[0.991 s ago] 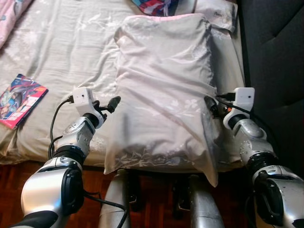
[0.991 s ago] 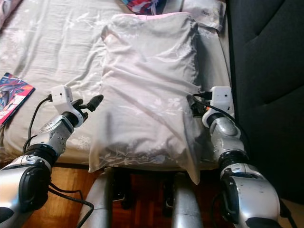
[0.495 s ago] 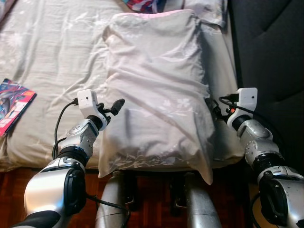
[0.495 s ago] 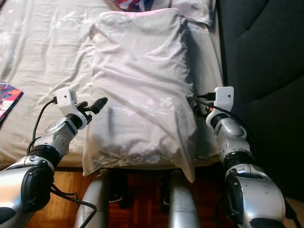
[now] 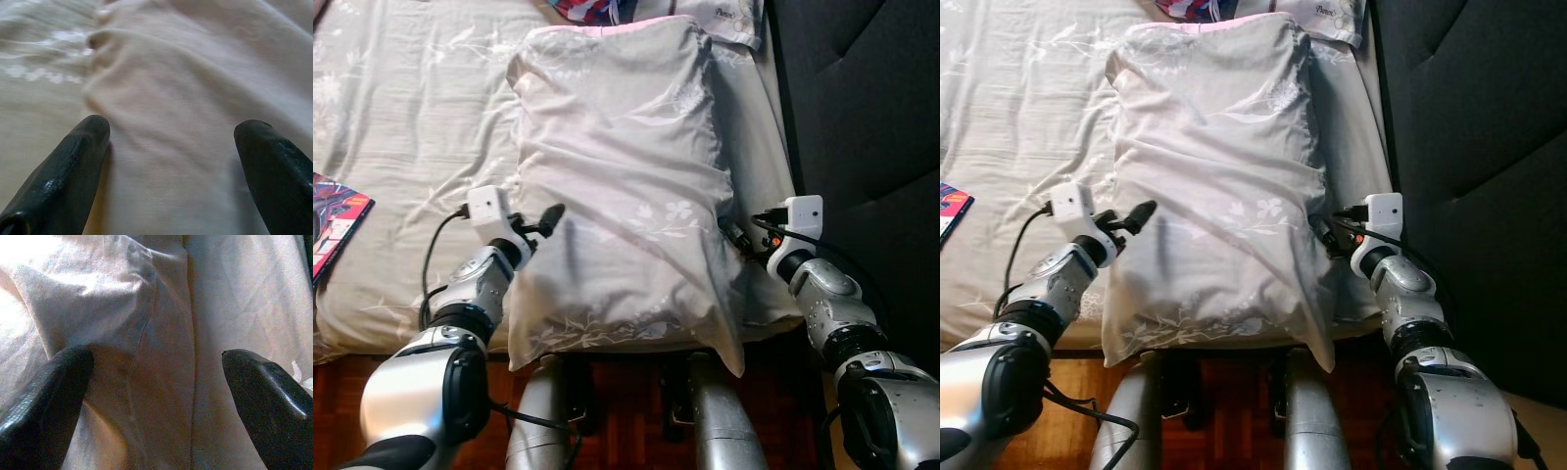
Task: Clean up the room
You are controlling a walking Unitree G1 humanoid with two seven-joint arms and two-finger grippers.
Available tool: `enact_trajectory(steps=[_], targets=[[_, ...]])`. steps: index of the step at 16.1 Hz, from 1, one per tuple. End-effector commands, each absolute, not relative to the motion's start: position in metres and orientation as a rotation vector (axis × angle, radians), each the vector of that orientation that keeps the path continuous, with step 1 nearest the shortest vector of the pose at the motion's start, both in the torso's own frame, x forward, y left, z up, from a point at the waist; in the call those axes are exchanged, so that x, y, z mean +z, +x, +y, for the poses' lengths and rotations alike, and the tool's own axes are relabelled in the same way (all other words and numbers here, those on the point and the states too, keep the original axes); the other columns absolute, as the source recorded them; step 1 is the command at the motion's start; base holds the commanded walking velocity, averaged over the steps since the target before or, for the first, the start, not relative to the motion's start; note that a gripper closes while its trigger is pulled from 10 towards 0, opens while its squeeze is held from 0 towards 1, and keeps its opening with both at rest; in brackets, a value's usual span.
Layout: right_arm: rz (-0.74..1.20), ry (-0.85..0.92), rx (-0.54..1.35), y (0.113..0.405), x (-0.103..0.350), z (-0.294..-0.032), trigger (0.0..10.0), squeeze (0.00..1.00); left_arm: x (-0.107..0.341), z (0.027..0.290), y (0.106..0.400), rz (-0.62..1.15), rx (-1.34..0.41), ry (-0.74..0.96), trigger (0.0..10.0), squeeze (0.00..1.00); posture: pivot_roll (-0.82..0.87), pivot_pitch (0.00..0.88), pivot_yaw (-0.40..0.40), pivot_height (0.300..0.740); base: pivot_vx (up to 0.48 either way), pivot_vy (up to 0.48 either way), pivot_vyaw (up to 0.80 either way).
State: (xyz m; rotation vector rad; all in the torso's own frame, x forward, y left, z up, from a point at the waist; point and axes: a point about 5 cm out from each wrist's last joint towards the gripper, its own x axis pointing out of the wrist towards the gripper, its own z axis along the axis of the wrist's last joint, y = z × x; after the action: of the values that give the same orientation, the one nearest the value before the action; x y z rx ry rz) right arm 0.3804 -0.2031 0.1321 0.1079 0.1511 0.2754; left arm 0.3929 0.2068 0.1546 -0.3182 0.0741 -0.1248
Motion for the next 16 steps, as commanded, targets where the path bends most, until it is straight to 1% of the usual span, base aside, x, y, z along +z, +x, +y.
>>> enact_trajectory(steps=[1,7,8,9,13,15,16], targets=[[0.206,0.133,0.29,0.372,0.115,-0.202,10.0,0.0,0.135,0.219,0.384,0.133,-0.066,-0.327,10.0,0.0,-0.01,0.582,-0.071,0.658,0.0,0.0,0.0],[0.22,0.158,0.37,0.37,0.108,-0.187,10.0,0.0,0.124,0.215,0.38,0.169,-0.073,-0.354,10.0,0.0,0.0,0.596,-0.069,0.658,0.0,0.0,0.0],[0.222,0.162,0.382,0.37,0.108,-0.185,10.0,0.0,0.122,0.213,0.379,0.176,-0.081,-0.37,10.0,0.0,0.0,0.596,-0.069,0.658,0.0,0.0,0.0],[0.233,0.192,0.408,0.369,0.105,-0.179,10.0,0.0,0.115,0.206,0.377,0.203,-0.107,-0.4,10.0,0.0,0.0,0.597,-0.072,0.658,0.0,0.0,0.0],[0.247,0.236,0.506,0.367,0.102,-0.163,10.0,0.0,0.107,0.199,0.375,0.232,-0.117,-0.407,10.0,0.0,0.0,0.601,-0.072,0.658,0.0,0.0,0.0],[0.26,0.242,0.584,0.364,0.1,-0.152,10.0,0.0,0.105,0.2,0.374,0.241,-0.093,-0.398,10.0,0.0,-0.01,0.603,-0.072,0.658,0.0,0.0,0.0],[0.274,0.236,0.619,0.362,0.097,-0.147,10.0,0.0,0.104,0.208,0.372,0.249,-0.038,-0.337,10.0,0.0,-0.01,0.605,-0.077,0.658,0.0,0.0,0.0]])
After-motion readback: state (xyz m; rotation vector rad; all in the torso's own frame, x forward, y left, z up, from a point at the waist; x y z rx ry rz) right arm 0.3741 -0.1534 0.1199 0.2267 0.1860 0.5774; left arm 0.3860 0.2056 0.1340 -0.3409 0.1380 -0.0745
